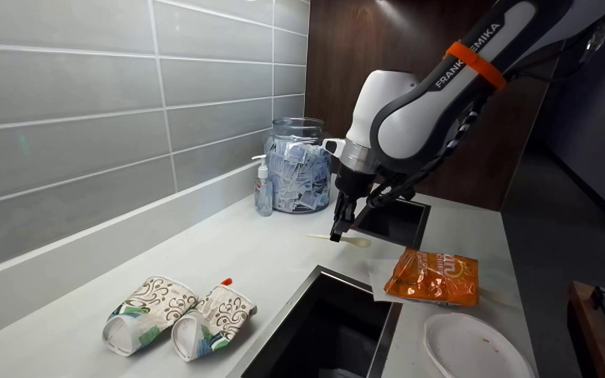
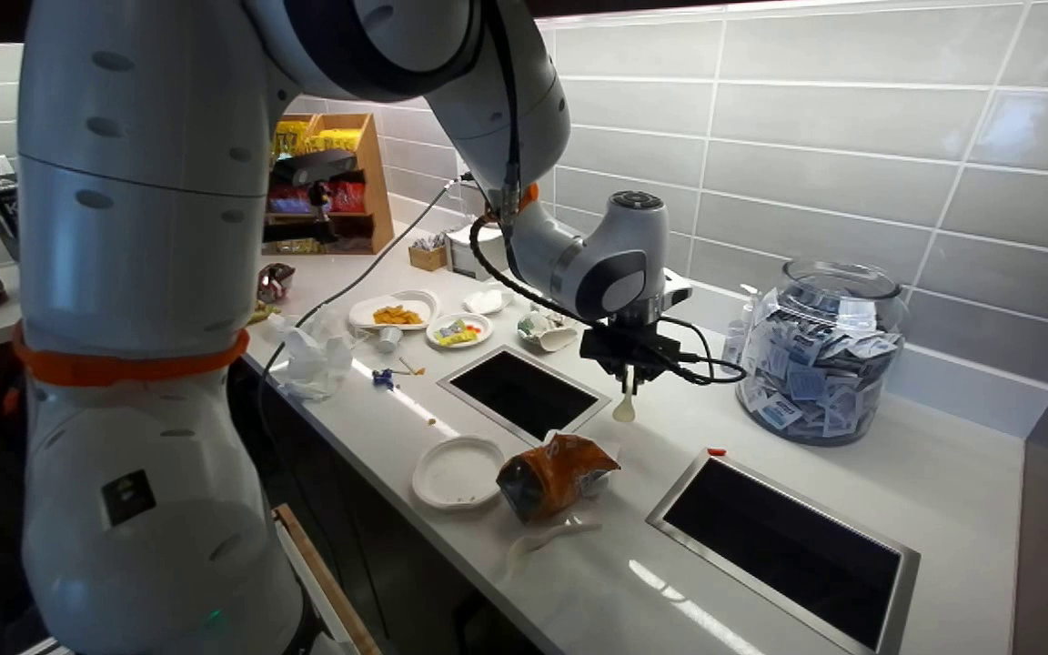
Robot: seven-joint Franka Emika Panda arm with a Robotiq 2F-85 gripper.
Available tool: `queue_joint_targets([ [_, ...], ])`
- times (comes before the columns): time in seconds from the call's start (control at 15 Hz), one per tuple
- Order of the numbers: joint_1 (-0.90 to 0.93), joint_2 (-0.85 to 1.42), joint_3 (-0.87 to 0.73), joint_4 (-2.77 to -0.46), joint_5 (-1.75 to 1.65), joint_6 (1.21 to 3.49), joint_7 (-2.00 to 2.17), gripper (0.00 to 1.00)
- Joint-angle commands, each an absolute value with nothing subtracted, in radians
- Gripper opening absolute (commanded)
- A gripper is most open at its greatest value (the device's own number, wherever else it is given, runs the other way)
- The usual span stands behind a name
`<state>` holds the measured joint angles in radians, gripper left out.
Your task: Use the plastic spoon to push the piece of crisps from the countertop into the garbage disposal shoot
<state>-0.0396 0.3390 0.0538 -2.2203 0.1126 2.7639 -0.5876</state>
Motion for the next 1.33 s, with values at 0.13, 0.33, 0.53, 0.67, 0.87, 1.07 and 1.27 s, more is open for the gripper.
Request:
queue_joint_targets([
  [0.13, -0.069, 0.388, 0.077, -2.198, 0.064, 2.78, -0.538, 0.03],
  [0.33, -0.072, 0.404, 0.078, -2.19, 0.052, 2.782, -0.529, 0.03],
  [0.53, -0.075, 0.416, 0.08, -2.183, 0.045, 2.784, -0.525, 0.03],
  [0.67, -0.078, 0.422, 0.082, -2.181, 0.042, 2.784, -0.522, 0.03],
  [0.87, -0.082, 0.428, 0.085, -2.18, 0.036, 2.784, -0.517, 0.03],
  [1.07, -0.086, 0.435, 0.088, -2.178, 0.031, 2.785, -0.512, 0.03],
  [1.27, -0.089, 0.438, 0.09, -2.177, 0.029, 2.786, -0.51, 0.03],
])
